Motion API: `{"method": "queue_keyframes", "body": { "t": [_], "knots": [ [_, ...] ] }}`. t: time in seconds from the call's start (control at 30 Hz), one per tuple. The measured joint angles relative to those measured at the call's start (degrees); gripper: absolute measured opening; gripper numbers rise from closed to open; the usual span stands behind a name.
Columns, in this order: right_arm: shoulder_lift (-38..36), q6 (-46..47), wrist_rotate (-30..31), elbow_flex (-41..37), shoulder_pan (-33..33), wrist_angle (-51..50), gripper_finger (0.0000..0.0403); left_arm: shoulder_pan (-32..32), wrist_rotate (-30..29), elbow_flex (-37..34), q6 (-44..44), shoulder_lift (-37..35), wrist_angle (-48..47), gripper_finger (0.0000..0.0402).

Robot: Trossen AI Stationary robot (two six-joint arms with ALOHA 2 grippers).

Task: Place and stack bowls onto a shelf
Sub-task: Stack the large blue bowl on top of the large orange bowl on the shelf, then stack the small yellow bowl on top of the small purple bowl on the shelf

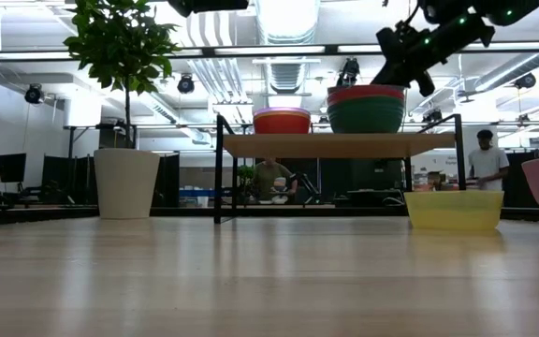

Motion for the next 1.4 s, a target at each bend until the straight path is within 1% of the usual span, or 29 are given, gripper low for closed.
{"method": "queue_keyframes", "body": {
  "t": [0.13, 0.37, 0.6, 0.73, 0.9, 1.1, 1.27, 1.4],
  "knots": [
    [0.42, 0.2, 0.02, 0.23, 0.0, 0.31, 0.0009, -0.01, -0.04, -0.02, 0.0, 0.0, -0.27, 0.0191],
    [1.27, -0.33, -0.45, 3.07, 0.97, 1.42, 0.0009, 0.0, -0.04, -0.02, 0.08, 0.06, -0.25, 0.0191],
    [5.77, -1.21, -0.13, 3.19, 0.93, 7.64, 0.0009, 0.09, -0.04, -0.02, 0.17, 0.09, -0.25, 0.0191],
    [9.12, -2.66, 2.44, 3.17, 1.01, 7.23, 0.0009, 0.09, -0.06, -0.02, 0.17, 0.09, -0.32, 0.0191],
    [10.71, -2.71, 2.72, 3.72, 0.98, 7.62, 0.0009, 0.09, -0.05, -0.02, 0.17, 0.09, -0.65, 0.0191],
    [8.52, -2.57, 1.78, 4.94, 1.1, 8.01, 0.0009, 0.09, -0.05, -0.02, 0.19, 0.11, -0.67, 0.0191],
    [4.13, 0.11, -2.95, 4.94, 2.84, 6.58, 0.0009, 0.13, -0.05, -0.02, 0.2, 0.11, -0.67, 0.0191],
    [0.65, 3.53, -6.95, 4.94, 7.36, 4.48, 0.0009, 0.32, -0.04, -0.02, 0.2, 0.13, -0.67, 0.0191]
  ]
}}
